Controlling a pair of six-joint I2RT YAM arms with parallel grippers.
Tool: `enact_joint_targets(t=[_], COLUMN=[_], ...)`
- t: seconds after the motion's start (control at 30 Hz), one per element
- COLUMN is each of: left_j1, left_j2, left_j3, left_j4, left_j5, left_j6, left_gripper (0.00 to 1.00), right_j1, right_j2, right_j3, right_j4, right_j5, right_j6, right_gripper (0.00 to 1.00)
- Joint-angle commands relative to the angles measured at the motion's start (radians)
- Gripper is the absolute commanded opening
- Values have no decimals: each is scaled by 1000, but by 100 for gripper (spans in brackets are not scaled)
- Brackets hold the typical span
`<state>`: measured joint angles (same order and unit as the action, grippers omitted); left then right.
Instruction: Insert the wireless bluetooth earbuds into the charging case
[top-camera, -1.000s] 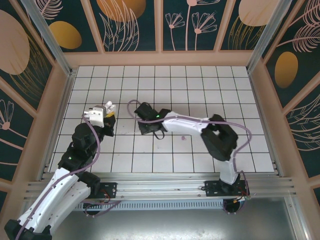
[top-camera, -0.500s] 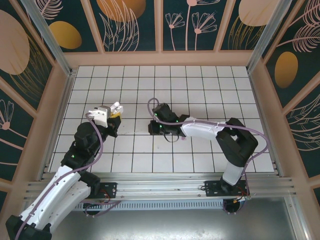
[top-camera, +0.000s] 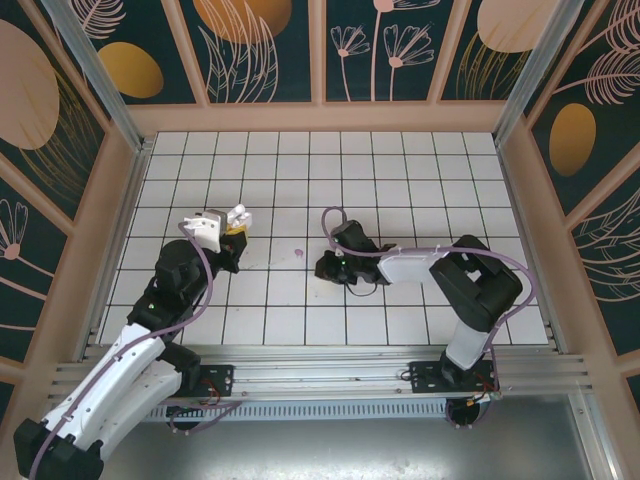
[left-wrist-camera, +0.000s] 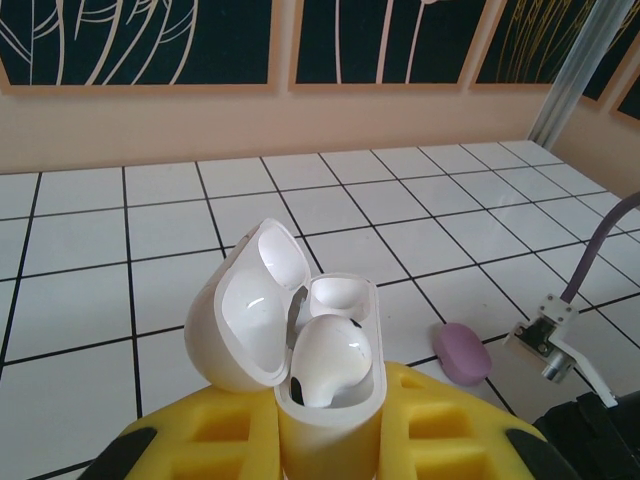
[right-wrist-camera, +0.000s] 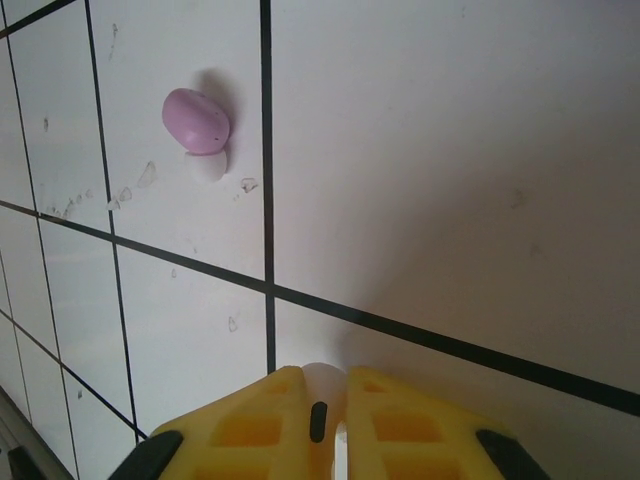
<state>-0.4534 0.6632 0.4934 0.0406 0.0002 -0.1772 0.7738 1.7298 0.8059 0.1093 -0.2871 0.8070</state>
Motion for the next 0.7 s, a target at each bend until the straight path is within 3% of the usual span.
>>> enact_joint_targets(t=[0.0, 0.3, 0.67], left_j1=[-1, 0, -1], left_j2=[-1, 20, 27], left_j3=[6, 7, 3], left_j4=[55, 75, 77], left_j5=[15, 26, 47], left_j6=[-11, -11, -17], left_gripper=[0, 0, 0], right_j1=[-11, -7, -4], right_j2=[-43, -149, -253], right_j3=[-37, -67, -6], right_j4=[-78, -241, -367], right_j5=[88, 247, 298], right_j6=[9, -12, -94], right_gripper=[18, 33, 37])
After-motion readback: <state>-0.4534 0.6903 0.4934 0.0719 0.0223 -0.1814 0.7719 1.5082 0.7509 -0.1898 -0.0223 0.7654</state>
